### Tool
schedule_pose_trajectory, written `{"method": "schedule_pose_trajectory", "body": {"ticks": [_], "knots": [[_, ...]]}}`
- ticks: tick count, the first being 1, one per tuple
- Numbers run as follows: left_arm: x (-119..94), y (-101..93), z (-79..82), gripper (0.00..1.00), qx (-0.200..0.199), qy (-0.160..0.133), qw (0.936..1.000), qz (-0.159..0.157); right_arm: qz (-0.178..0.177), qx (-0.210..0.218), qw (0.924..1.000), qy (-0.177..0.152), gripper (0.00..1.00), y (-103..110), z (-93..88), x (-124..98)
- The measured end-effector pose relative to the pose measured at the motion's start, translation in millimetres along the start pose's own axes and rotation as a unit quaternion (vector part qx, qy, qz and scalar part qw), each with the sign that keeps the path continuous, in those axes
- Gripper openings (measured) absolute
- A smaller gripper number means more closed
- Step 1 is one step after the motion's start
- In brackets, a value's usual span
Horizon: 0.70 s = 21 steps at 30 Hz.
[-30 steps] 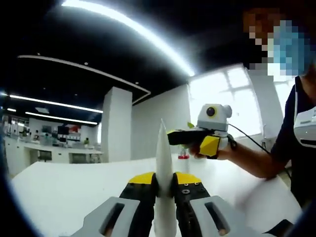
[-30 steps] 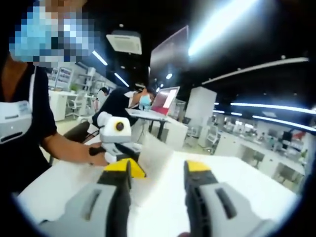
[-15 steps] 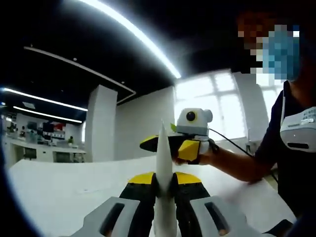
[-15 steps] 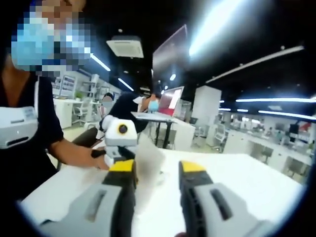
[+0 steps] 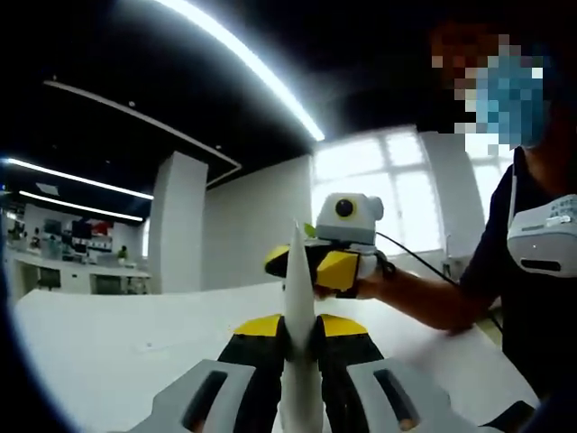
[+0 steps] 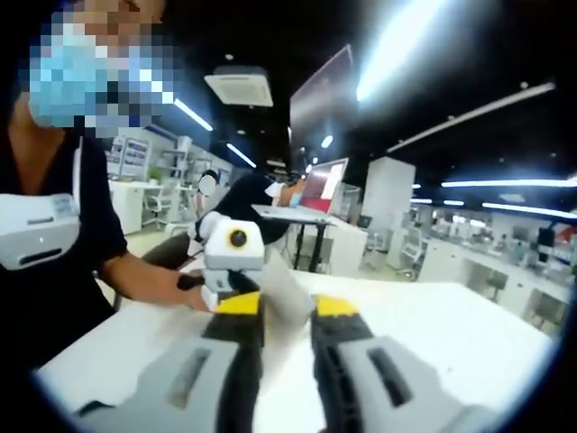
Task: Arrange the skincare products in the storage area until every visible bottle or jar stands upright without overlapping.
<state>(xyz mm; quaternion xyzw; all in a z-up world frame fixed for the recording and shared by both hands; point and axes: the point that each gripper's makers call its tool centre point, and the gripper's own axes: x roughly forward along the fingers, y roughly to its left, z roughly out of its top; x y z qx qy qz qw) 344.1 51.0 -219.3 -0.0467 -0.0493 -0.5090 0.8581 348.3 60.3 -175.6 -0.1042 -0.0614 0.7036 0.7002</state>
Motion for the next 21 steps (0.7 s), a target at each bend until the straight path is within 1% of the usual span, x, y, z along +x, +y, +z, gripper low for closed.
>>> {"method": "schedule_pose_trajectory", "body": {"ticks": [7, 13, 21], "knots": [[1.5, 0.7, -1.1, 0.13, 0.0, -0.001, 1.0, 0.003, 0.0, -0.005, 1.0, 0.002, 0.15, 1.6, 1.9, -0.5], [5.7, 2.0, -1.7, 0.13, -0.001, -0.001, 0.9999, 0.01, -0.006, -0.011, 0.9999, 0.008, 0.13, 0.2, 3.2, -2.0], [13.2, 5.6, 4.1, 0.14, 0.012, 0.004, 0.9996, 0.025, -0.023, -0.021, 0.9995, 0.01, 0.12, -5.7, 8.3, -7.1]]}}
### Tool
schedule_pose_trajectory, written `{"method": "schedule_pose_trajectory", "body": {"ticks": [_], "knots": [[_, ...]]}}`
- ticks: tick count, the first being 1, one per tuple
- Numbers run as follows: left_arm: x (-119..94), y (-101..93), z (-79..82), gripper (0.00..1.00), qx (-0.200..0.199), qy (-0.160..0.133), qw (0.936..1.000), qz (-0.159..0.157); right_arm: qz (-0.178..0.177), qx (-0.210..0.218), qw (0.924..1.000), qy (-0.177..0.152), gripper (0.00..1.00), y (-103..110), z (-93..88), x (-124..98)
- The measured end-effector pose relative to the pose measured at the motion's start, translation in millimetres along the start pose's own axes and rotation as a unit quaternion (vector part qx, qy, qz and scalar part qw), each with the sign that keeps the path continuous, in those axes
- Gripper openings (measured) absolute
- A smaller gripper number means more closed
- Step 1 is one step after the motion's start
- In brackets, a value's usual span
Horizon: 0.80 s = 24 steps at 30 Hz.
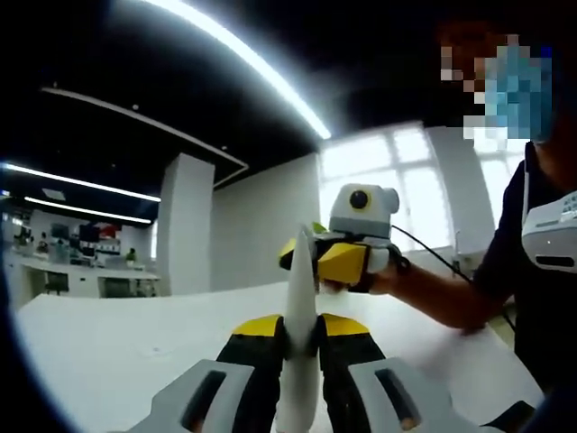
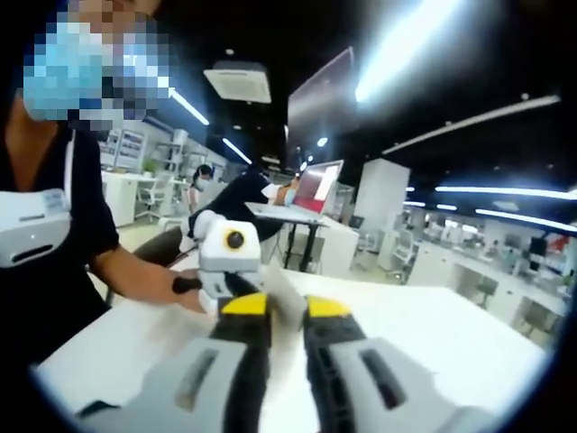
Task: Arrange the skincare products in the storage area until every visible bottle or jar stands upright without overlapping.
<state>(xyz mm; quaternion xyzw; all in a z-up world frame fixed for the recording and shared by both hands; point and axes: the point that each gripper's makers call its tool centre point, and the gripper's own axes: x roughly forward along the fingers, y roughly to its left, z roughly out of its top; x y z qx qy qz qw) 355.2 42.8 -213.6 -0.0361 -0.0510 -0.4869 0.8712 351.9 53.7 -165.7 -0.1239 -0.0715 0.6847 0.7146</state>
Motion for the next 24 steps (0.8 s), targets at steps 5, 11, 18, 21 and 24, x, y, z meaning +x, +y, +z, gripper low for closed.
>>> {"method": "schedule_pose_trajectory", "body": {"ticks": [5, 11, 18, 21, 24], "knots": [[7.2, 0.5, 6.2, 0.14, 0.008, 0.005, 0.9999, 0.003, -0.013, -0.001, 0.9999, -0.002, 0.11, -6.0, 5.4, -6.6], [17.5, -0.8, 15.4, 0.14, 0.019, 0.012, 0.9997, 0.005, -0.029, -0.003, 0.9996, -0.006, 0.11, -13.1, 13.5, -16.7], [31.5, -4.1, 28.3, 0.14, 0.033, 0.019, 0.9993, 0.003, -0.049, -0.005, 0.9987, -0.013, 0.11, -21.4, 25.7, -30.9], [36.9, -6.2, 33.5, 0.14, 0.04, 0.022, 0.999, 0.001, -0.056, -0.006, 0.9983, -0.016, 0.11, -23.4, 31.7, -37.4], [42.7, -8.1, 39.5, 0.14, 0.045, 0.024, 0.9987, -0.001, -0.064, -0.008, 0.9977, -0.02, 0.11, -26.0, 37.1, -43.2]]}}
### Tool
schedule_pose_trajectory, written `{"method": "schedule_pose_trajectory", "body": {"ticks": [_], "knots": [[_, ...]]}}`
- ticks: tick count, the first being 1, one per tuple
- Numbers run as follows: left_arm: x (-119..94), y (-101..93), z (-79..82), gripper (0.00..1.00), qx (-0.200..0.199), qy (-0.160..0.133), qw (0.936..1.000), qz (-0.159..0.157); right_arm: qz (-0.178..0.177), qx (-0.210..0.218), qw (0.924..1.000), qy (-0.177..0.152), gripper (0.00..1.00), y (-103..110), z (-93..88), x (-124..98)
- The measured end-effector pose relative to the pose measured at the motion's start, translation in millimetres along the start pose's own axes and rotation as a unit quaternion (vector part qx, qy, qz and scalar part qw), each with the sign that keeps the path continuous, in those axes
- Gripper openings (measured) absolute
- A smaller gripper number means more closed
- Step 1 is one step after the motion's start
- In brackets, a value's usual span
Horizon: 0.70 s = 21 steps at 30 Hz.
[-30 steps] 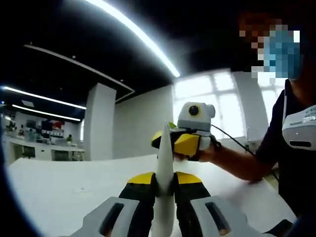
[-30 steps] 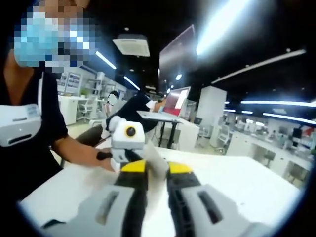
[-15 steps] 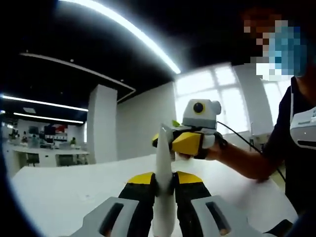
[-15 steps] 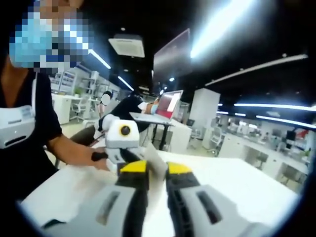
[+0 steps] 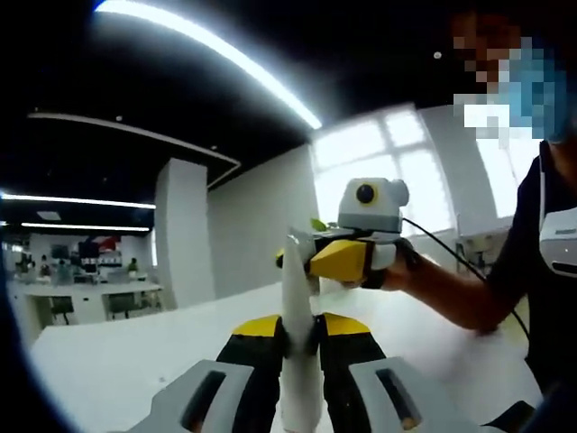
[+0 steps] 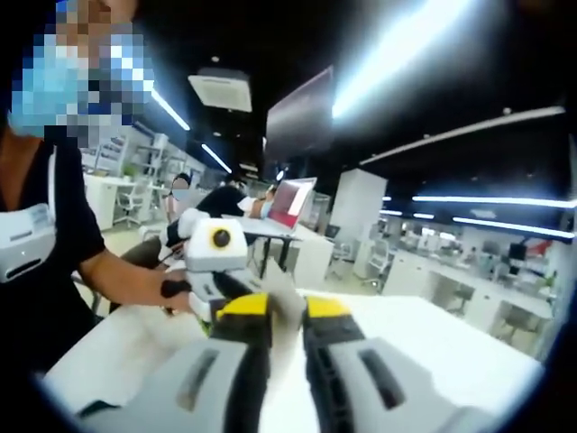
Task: Arrange the skincare products in the storage area until every visible bottle or jar stands upright without overlapping.
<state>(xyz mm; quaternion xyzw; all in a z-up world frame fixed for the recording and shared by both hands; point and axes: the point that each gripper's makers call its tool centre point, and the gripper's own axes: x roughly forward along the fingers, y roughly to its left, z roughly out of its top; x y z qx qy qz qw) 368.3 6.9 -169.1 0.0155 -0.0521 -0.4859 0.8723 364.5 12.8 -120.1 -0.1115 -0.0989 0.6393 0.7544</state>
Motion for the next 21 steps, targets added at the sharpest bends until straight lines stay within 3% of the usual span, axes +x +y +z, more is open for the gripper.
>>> {"method": "schedule_pose_trajectory", "body": {"ticks": [21], "knots": [[33.8, -7.8, 24.6, 0.14, 0.022, 0.001, 0.9997, -0.012, -0.044, -0.018, 0.9988, -0.008, 0.11, -20.0, 23.2, -32.0]]}}
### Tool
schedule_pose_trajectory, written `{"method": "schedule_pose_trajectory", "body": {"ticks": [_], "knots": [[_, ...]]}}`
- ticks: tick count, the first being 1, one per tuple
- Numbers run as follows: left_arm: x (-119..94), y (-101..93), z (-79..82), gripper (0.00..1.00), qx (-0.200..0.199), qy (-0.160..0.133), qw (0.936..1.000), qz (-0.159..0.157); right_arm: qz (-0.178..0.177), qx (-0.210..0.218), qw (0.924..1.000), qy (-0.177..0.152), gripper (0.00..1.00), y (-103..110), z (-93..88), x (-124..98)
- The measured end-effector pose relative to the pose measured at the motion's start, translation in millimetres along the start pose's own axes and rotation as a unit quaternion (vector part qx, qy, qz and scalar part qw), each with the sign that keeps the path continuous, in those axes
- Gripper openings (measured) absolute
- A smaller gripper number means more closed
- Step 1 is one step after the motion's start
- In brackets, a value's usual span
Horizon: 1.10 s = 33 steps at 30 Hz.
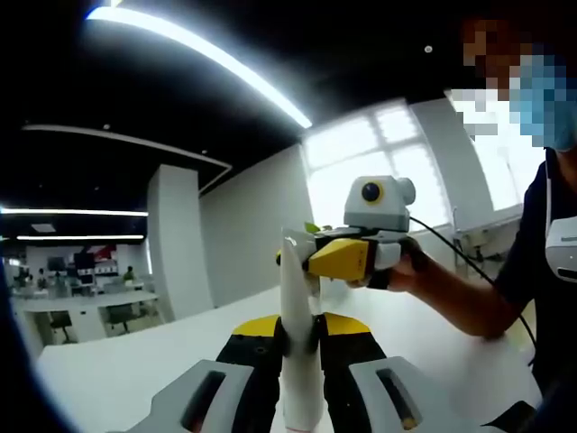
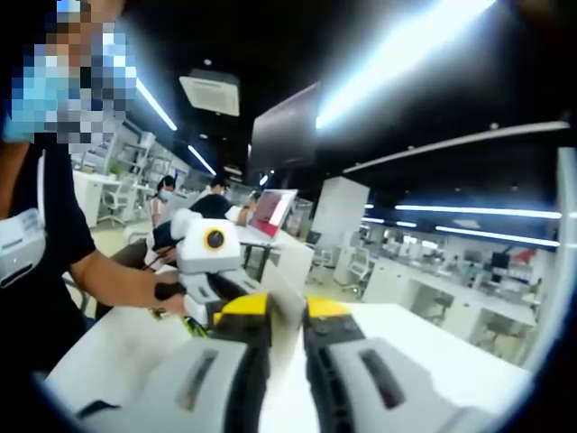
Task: Arrange the skincare products in the storage area until every visible bottle or jar stands upright without overlapping.
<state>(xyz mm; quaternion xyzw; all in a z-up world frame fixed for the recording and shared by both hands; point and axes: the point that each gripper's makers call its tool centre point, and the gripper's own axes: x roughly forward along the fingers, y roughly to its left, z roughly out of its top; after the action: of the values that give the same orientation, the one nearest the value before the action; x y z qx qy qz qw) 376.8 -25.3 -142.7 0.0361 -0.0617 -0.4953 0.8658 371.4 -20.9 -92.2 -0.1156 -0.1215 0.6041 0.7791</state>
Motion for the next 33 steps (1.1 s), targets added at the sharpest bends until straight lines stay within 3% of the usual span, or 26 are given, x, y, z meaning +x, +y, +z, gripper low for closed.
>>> {"method": "schedule_pose_trajectory", "body": {"ticks": [10, 33], "knots": [[14.0, 0.3, 2.8, 0.14, 0.004, 0.001, 1.0, -0.005, -0.017, -0.003, 0.9998, 0.004, 0.11, -10.3, 1.2, -9.7], [37.3, 9.7, -7.7, 0.14, -0.006, 0.0, 0.9999, -0.009, -0.045, -0.002, 0.9986, 0.028, 0.12, -29.2, -13.5, -18.8]]}}
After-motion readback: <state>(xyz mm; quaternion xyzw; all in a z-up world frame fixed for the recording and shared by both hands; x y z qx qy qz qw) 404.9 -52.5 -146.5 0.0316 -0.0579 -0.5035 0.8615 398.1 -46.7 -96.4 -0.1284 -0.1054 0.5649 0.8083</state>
